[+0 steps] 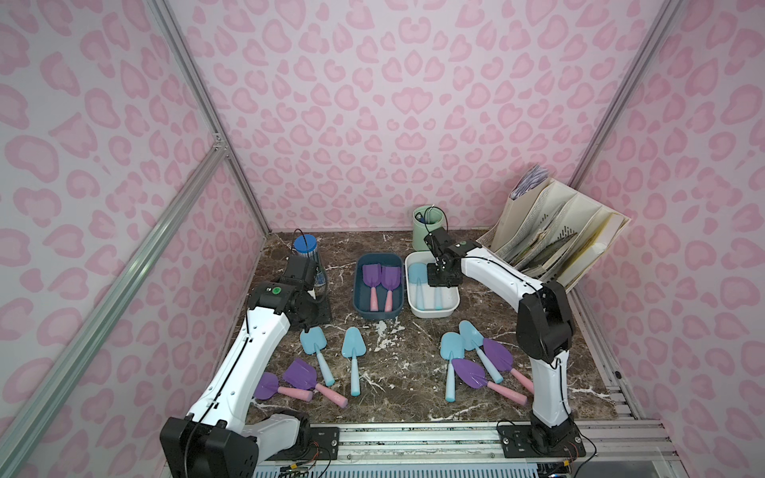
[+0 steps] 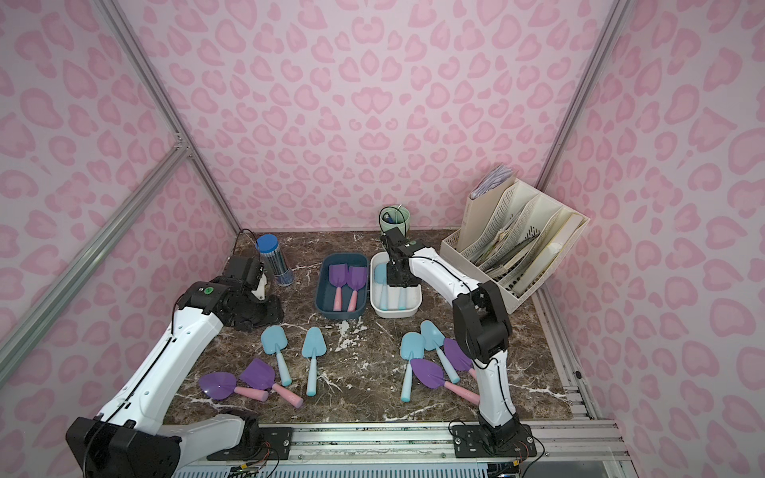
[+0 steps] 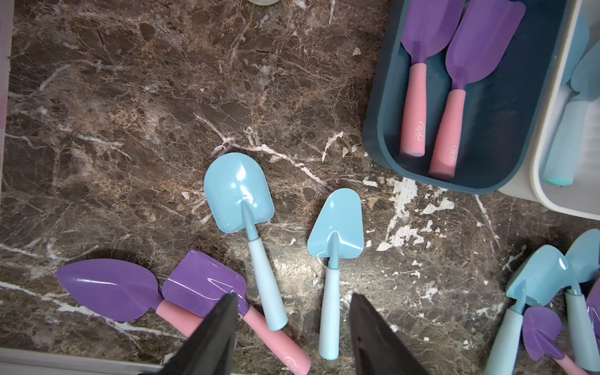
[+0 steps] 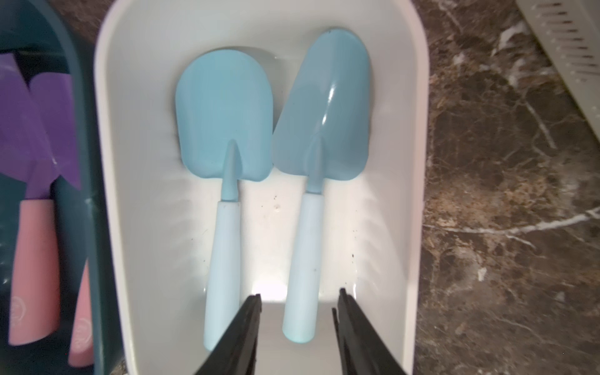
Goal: Sort the small shovels by color and place them into the storage box
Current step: Place the shovel in the storage box, then pick up the shovel from the center of the board.
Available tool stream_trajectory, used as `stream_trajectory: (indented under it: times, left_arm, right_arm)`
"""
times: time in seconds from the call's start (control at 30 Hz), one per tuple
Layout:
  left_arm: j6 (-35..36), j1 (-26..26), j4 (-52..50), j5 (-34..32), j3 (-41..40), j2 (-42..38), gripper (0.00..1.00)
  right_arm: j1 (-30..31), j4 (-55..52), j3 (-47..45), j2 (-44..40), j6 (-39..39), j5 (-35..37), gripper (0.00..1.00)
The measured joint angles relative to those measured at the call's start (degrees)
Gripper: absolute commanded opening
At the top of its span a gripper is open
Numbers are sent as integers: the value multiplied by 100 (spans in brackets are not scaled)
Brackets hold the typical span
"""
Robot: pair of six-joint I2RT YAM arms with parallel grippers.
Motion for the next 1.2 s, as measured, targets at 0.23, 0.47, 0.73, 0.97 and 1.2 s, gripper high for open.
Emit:
stream_trajectory:
  times: [0.23,0.47,0.73,0.97,1.2]
  left_arm:
    - [0,-68,-33,2,-4,-37,60]
    - [-31,-455,-127,-39,-4,-37,60]
    - [-219,-938,-234,-199,-81,-37,60]
    - [-520,-1416,-234,-352,-363,-31,61]
    - [-953,-2039,-223,-509,-660,28,61]
  right_arm:
    - [37,-50,-350,-879,122,201,45]
    - [-13,-4,-1062,-1565,188,295,45]
    - [-197,116,-1860,-2074,254,260,45]
    - [-313,258,-2232,-2308,260,162,45]
    - [-437,330,-2356,-2457,249,142,45]
